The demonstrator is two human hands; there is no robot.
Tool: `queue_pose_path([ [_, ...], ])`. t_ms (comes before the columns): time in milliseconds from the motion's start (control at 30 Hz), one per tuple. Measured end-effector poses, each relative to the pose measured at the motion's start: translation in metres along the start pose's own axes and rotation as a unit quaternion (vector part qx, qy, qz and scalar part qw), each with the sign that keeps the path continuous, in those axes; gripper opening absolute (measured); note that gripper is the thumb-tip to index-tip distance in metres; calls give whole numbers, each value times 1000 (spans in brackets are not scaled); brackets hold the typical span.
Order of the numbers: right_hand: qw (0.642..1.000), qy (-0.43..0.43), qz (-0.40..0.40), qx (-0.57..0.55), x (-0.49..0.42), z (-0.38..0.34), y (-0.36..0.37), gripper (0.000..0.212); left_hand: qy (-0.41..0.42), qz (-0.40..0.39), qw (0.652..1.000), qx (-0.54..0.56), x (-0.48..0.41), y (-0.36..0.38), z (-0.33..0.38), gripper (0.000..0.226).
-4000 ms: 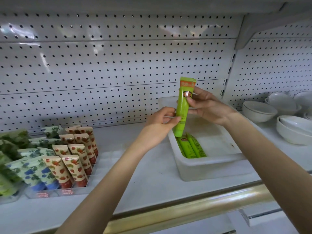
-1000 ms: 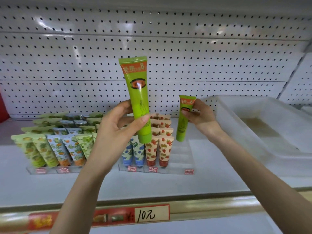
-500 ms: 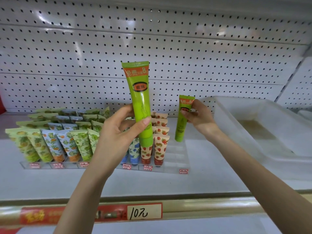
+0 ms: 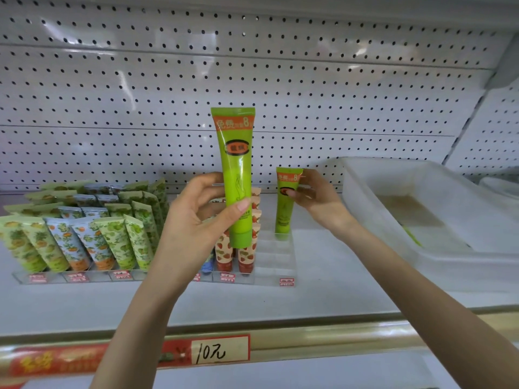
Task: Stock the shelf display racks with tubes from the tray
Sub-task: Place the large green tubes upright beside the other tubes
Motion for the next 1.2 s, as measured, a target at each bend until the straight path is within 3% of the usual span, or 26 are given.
queue_pose_path([
  [100, 997, -23, 67, 40, 5, -13, -17, 41, 0, -4, 1000, 5, 1, 7, 2, 38],
  [233, 987, -88, 135, -18, 27, -56, -37, 16, 19, -22, 1000, -6, 2, 21, 6, 34],
  [333, 987, -98, 39, -120, 47, -88, -25, 18, 37, -45, 998, -6, 2, 37, 10, 30],
  [433, 983, -109, -32, -143, 67, -110, -14, 21, 47, -55, 997, -2, 1, 49, 11, 28],
  [700, 975, -112, -57, -185, 78, -115, -22, 13, 72, -54, 993, -77, 3, 61, 14, 35],
  [800, 979, -103, -28, -174, 72, -108, -31, 8, 118, -26, 959, -255, 4, 48, 18, 41],
  [867, 984, -101, 7, -149, 66, -101, -37, 6, 140, -26, 914, -380, 5, 38, 17, 49],
  [967, 988, -94, 27, -120, 58, -84, -38, 13, 125, -86, 844, -514, 7, 32, 1, 68],
  [1200, 996, -62, 41, -48, 38, -34, -21, 15, 66, -159, 803, -570, 23, 31, -28, 85],
])
Point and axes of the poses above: each hand's wrist, its own x-axis away from the middle knuckle, its own y-axis out of the palm, z = x × y, the point moved 8 cm from there along -x, towards the middle knuckle, and after that the axes turned 6 degrees about y, right-handed, at the moved point
